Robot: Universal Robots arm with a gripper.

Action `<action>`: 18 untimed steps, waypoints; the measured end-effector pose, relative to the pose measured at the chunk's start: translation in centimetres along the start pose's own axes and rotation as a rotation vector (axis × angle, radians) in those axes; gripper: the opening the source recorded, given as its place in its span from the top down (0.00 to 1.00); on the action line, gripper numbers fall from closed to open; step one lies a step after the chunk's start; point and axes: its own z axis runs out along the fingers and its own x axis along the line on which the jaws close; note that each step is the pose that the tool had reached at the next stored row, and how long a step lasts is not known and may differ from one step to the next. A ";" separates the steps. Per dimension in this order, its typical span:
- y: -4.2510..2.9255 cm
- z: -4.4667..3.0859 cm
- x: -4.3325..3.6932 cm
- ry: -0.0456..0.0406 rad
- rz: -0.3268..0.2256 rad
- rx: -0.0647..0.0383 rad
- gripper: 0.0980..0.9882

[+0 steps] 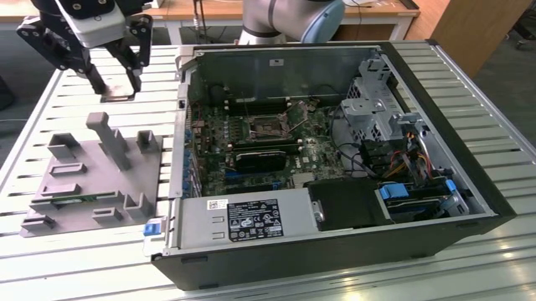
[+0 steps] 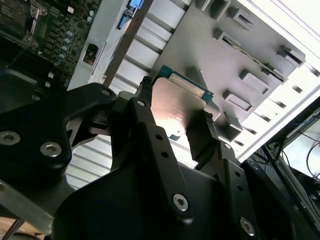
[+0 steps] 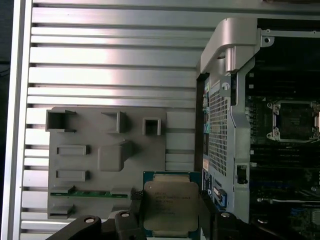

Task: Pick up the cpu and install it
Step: 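Pick up the cpu and move it towards the insertion slot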

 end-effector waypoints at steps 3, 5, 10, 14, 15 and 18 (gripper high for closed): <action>0.00 0.01 -0.63 0.0000 0.000 0.000 0.52; 0.04 0.02 -0.97 -0.0001 0.000 0.000 0.52; 0.36 0.06 -1.75 0.0000 0.000 0.000 0.52; 0.78 0.10 -2.25 0.0000 0.000 0.000 0.52; 0.89 0.11 -2.37 0.0000 0.000 0.000 0.52; 1.20 0.15 -2.80 0.0000 0.000 0.000 0.52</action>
